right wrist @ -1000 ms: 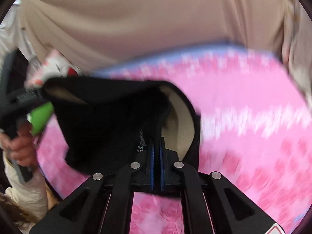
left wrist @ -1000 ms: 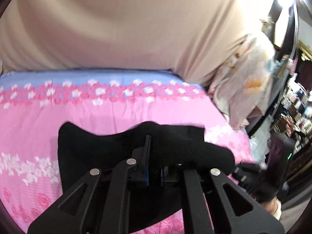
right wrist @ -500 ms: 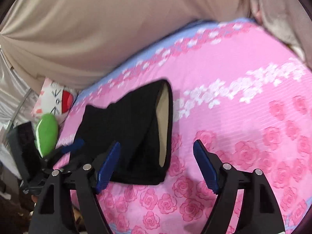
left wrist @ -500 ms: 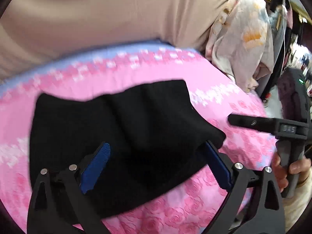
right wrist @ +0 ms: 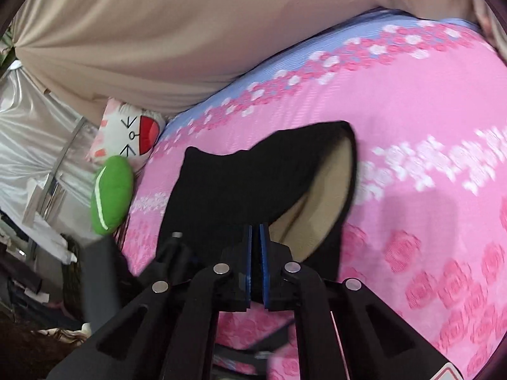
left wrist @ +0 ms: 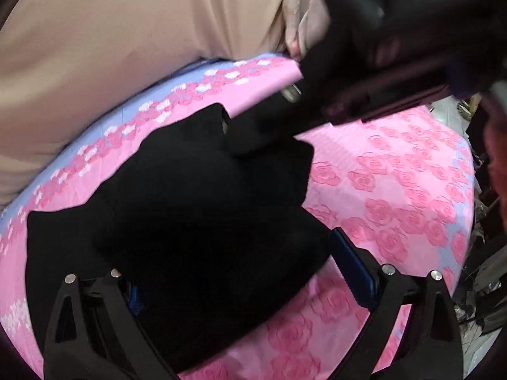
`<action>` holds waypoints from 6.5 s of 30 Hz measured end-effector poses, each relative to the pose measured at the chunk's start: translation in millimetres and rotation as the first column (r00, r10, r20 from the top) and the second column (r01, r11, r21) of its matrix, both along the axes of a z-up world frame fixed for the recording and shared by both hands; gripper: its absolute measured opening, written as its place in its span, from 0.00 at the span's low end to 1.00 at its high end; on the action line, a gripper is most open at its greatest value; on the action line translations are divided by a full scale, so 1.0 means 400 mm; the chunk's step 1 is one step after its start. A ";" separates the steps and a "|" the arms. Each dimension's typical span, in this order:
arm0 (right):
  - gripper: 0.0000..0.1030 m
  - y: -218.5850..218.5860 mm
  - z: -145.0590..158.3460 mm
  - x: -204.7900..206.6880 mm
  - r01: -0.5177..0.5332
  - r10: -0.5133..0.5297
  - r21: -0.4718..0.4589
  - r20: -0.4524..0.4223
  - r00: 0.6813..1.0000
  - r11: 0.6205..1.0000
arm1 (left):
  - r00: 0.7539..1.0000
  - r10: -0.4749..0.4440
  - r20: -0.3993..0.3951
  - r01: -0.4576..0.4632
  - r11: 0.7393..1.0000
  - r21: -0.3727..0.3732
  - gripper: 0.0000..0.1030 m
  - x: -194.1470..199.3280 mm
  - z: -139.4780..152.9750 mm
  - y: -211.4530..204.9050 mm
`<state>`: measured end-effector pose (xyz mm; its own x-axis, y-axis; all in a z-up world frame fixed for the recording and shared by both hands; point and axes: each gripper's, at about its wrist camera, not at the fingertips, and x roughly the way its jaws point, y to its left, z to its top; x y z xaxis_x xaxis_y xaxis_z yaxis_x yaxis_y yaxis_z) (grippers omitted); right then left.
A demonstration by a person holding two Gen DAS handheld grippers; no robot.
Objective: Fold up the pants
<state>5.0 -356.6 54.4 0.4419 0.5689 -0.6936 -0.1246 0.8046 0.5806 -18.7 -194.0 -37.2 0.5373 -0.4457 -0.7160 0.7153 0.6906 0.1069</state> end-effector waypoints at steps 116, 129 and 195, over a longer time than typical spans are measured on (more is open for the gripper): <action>0.21 1.081 -0.166 0.381 -0.511 0.525 -0.198 0.024 0.851 0.836 | 0.444 0.636 -0.631 -0.889 0.225 -0.399 0.16 0.084 -0.065 1.307; 0.41 0.278 0.061 0.149 0.117 -0.072 -0.198 0.220 0.973 0.973 | 0.948 0.228 -0.222 -0.310 0.816 -0.488 0.24 0.058 0.332 0.577; 0.59 0.001 0.044 -0.193 0.252 -0.192 -0.290 0.218 0.957 0.923 | 0.823 0.495 -0.279 -0.554 0.808 -0.201 0.93 0.055 0.128 0.529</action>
